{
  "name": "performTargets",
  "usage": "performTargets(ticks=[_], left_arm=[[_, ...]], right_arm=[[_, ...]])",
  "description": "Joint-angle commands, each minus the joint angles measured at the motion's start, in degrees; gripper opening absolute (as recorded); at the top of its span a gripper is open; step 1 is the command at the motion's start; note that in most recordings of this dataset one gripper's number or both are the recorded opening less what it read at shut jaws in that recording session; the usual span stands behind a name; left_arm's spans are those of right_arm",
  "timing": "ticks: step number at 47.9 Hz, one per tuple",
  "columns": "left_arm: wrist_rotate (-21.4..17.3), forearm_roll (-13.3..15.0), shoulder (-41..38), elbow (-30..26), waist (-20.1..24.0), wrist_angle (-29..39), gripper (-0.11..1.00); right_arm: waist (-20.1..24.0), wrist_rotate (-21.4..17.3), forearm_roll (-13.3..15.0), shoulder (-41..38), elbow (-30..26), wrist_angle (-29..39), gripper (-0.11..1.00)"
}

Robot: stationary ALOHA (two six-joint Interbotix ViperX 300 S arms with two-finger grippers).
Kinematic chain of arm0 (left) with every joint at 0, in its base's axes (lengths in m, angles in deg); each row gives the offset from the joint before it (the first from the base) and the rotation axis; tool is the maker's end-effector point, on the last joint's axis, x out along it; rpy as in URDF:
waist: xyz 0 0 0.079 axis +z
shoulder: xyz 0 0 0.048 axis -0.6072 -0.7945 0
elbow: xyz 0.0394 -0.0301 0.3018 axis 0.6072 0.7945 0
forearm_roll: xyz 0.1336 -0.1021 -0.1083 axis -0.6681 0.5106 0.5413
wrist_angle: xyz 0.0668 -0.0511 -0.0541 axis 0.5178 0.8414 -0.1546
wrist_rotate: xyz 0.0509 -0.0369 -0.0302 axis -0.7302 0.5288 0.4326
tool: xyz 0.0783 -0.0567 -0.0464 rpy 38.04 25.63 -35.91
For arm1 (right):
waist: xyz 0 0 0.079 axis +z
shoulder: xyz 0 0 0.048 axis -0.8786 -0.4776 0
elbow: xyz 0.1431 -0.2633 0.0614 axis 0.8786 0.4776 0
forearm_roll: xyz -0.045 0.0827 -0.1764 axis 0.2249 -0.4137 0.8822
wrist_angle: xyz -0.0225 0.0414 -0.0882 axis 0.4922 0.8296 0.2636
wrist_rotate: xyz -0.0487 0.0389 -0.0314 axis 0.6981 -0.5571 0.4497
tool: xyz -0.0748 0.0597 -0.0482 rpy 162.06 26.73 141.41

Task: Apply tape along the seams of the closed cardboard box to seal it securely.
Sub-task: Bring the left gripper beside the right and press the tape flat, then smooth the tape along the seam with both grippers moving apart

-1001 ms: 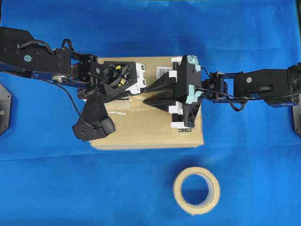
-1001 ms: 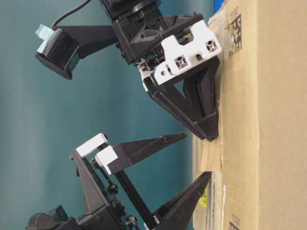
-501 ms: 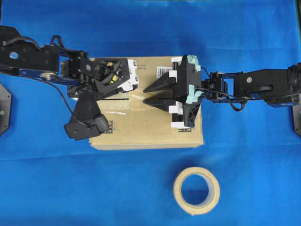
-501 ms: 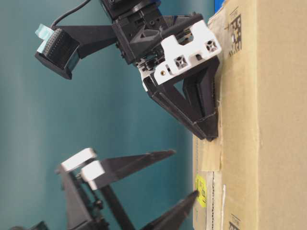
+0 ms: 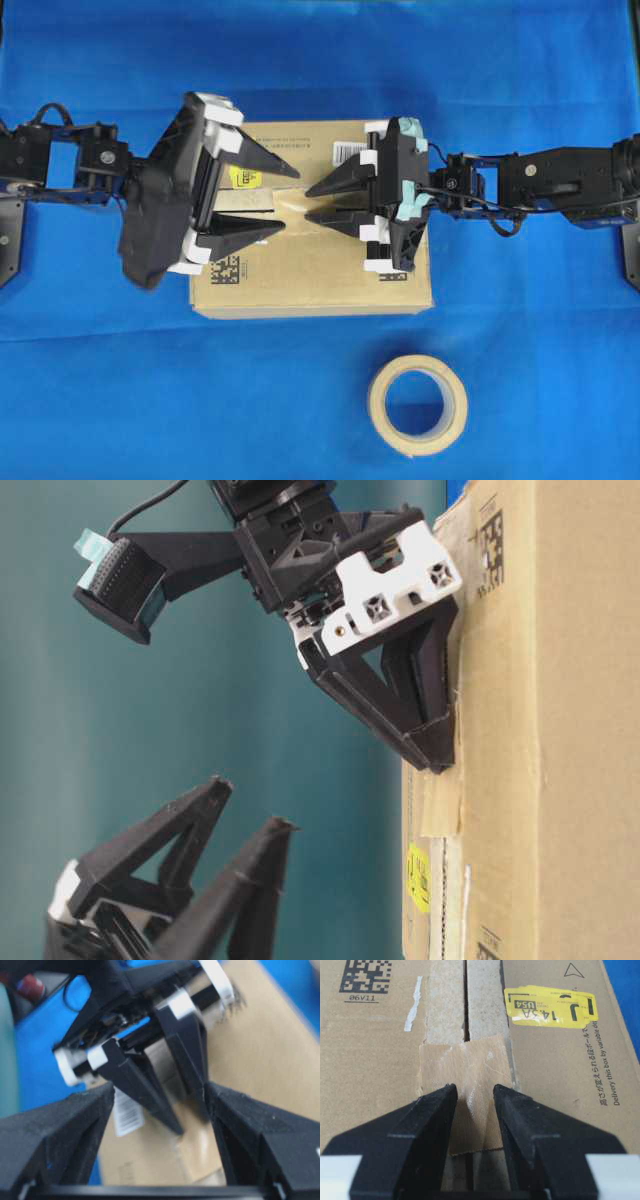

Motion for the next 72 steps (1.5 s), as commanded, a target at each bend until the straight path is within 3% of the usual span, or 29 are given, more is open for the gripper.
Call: performTargets(ticks=[1, 5, 10, 17, 20, 23, 27, 51, 72], left_arm=[[7.5, -0.4, 0.5, 0.4, -0.1, -3.9, 0.69], [16.4, -0.6, -0.9, 1.4, -0.1, -7.0, 0.69], [21.7, -0.6, -3.3, 3.0, 0.0, -11.2, 0.62], [25.8, -0.6, -6.7, 4.9, 0.0, -17.9, 0.25], [26.3, -0.6, -7.9, 5.2, 0.0, -20.0, 0.09], [26.3, -0.7, -9.3, 5.0, -0.1, -20.9, 0.0], [26.3, -0.6, -11.1, 4.4, 0.0, -21.4, 0.0], [26.1, -0.6, -16.6, 3.3, 2.8, -23.3, 0.0], [26.3, -0.6, -16.9, 5.6, 3.3, -23.4, 0.0]], right_arm=[[-0.5, 0.1, -0.2, 1.5, 0.1, -0.2, 0.4], [-0.7, 0.1, -0.2, 2.0, 0.4, -0.4, 0.39], [-0.9, 0.1, -0.2, 2.5, 0.4, -0.6, 0.39], [-1.4, 0.1, -0.2, 2.8, 0.4, -2.7, 0.35], [-1.7, 0.1, -0.3, 2.8, 0.4, -3.5, 0.25], [-1.8, 0.1, -0.3, 2.8, 0.4, -3.8, 0.11], [-2.0, 0.2, -0.2, 2.8, 0.4, -3.7, 0.0], [-1.6, 0.3, 0.3, 1.5, -1.5, -3.6, 0.0], [-0.4, 0.0, 0.0, -0.5, -1.6, -3.5, 0.0]])
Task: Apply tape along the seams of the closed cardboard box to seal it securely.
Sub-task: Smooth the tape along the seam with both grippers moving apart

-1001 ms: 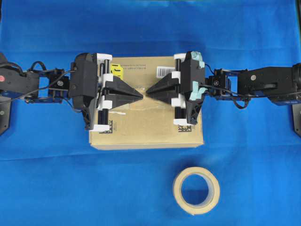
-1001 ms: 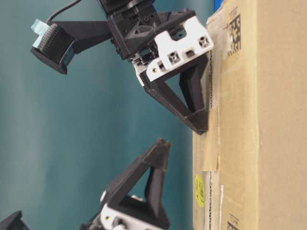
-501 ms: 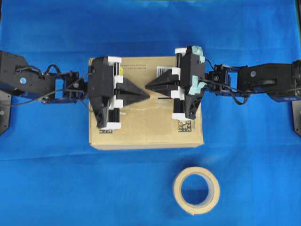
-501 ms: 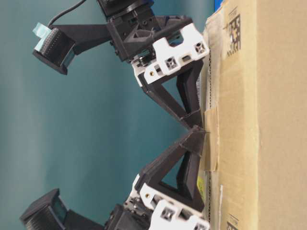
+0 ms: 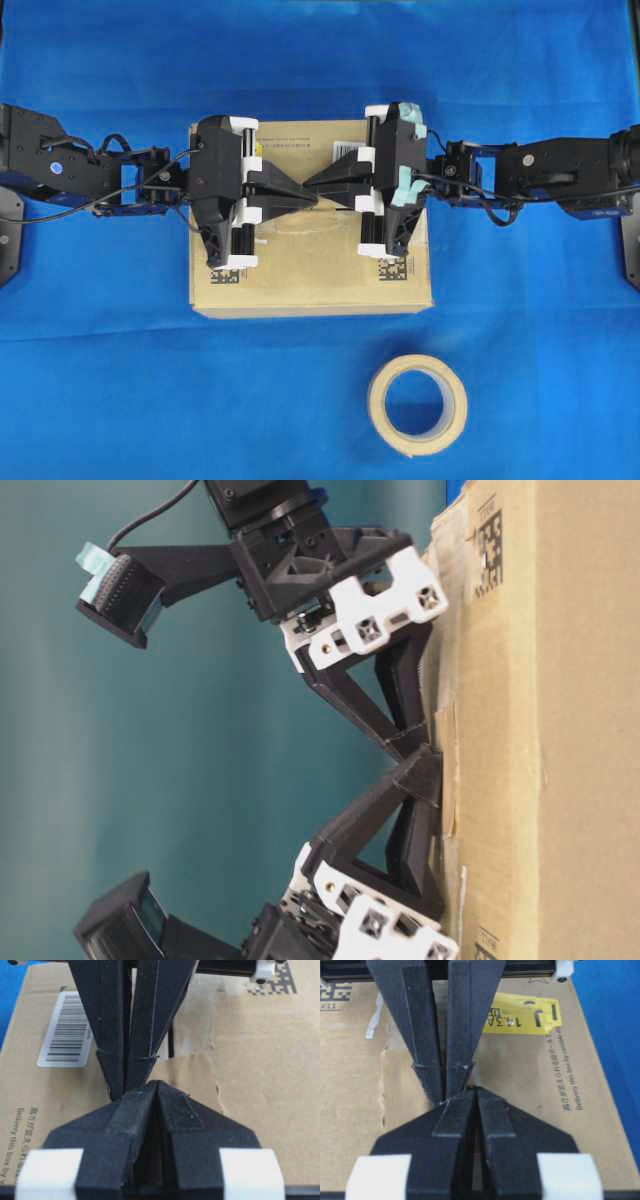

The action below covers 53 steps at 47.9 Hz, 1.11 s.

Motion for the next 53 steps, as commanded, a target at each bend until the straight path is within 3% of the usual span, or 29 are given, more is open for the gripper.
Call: performTargets(ticks=[1, 26, 43, 53], left_arm=[[0.4, 0.1, 1.1, 0.3, 0.4, -0.4, 0.0], [1.1, 0.1, 5.3, 7.0, 1.4, -0.4, 0.0], [0.4, 0.0, 3.2, 0.1, -4.5, -2.1, 0.0], [-0.3, 0.0, 1.4, -1.8, -5.1, -2.1, 0.0]], right_arm=[[0.9, -0.2, -0.3, 0.1, -0.8, -0.4, 0.0], [0.9, -0.2, -2.5, 3.6, 5.4, -0.4, 0.0], [0.9, 0.6, -2.2, 4.1, 1.9, -0.7, 0.0], [1.7, 0.6, -2.1, 1.7, -1.1, 0.1, 0.0]])
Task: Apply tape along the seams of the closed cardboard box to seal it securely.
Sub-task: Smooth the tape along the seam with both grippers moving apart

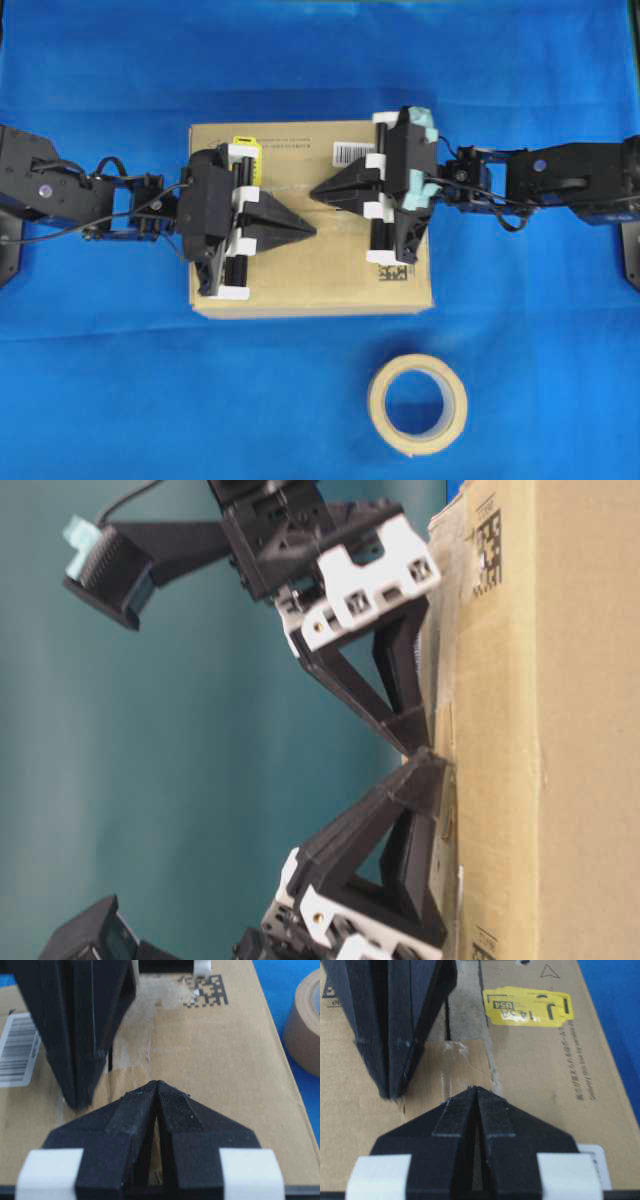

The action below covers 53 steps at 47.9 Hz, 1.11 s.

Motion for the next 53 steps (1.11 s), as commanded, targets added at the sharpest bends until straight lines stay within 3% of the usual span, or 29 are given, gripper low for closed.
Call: performTargets(ticks=[1, 18, 53], left_arm=[[-0.3, -0.1, 0.4, -1.4, -0.2, -0.5, 0.0], [-0.3, -0.1, 0.2, 0.1, 1.0, -0.5, 0.0], [1.4, 0.2, 2.0, 6.5, -0.9, -1.3, 0.0]], right_arm=[[0.7, 0.1, 0.2, 0.1, -2.1, 0.1, 0.0], [3.0, -0.5, -0.2, -1.1, -1.8, 0.1, 0.0], [7.2, -0.7, -4.7, 1.7, 6.6, -0.2, 0.0]])
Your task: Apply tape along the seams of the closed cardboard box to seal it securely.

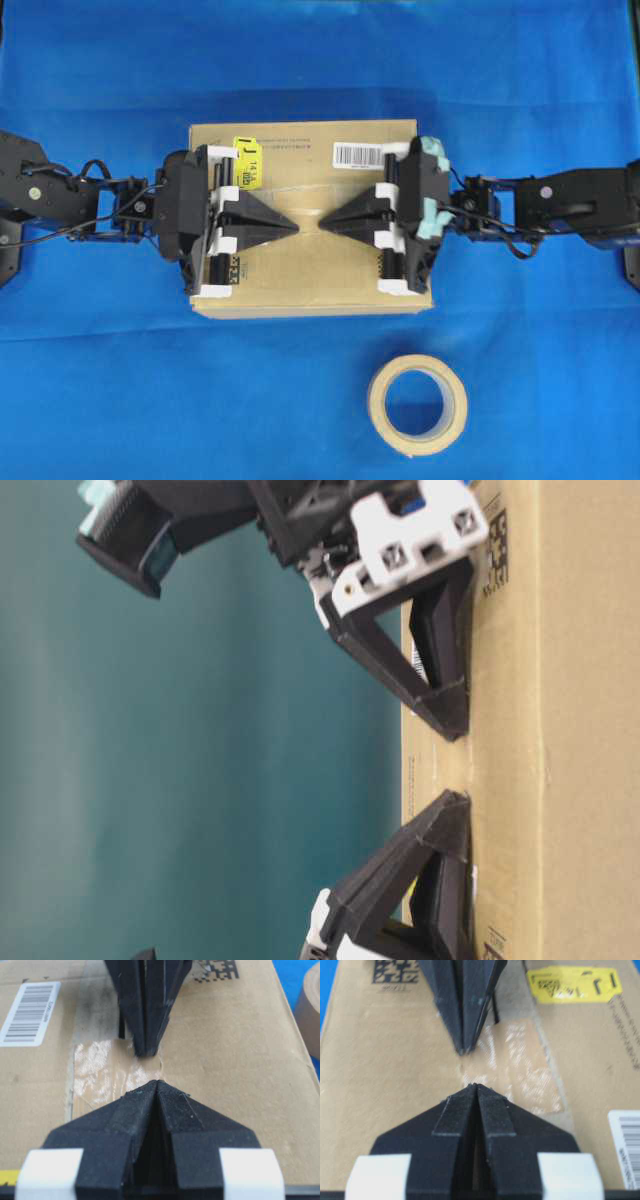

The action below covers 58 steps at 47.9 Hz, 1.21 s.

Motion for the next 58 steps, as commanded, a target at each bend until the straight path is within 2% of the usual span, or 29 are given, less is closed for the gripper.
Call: performTargets(ticks=[1, 8, 13, 24, 36, 46, 58], left_arm=[[0.0, 0.0, 1.3, 0.8, -0.7, 0.2, 0.0], [0.9, 0.1, 3.1, 2.6, -1.1, -0.5, 0.0], [1.8, 0.1, 5.5, 3.5, -1.3, -0.6, 0.0], [2.1, 0.1, 14.5, 3.2, -1.3, 2.5, 0.0], [2.1, 0.1, 28.3, 3.5, 0.0, 13.4, 0.0], [3.1, 0.1, 40.4, 8.7, 1.5, 21.0, 0.0], [3.3, -0.1, 57.0, 14.2, 1.6, 32.0, 0.0]], right_arm=[[2.0, -0.1, -0.4, 1.0, 1.8, 0.4, 0.0], [2.3, -0.1, -2.2, 2.4, 3.9, 0.2, 0.0], [2.4, 0.0, -2.4, 3.9, 4.7, -0.4, 0.0], [2.5, 1.3, -2.0, 14.7, 4.7, 1.6, 0.0], [1.9, 4.2, -1.8, 32.6, 6.3, 12.4, 0.0], [1.7, 4.3, -1.8, 46.4, 11.2, 21.0, 0.0], [1.5, 4.4, -1.4, 57.7, 17.1, 31.1, 0.0]])
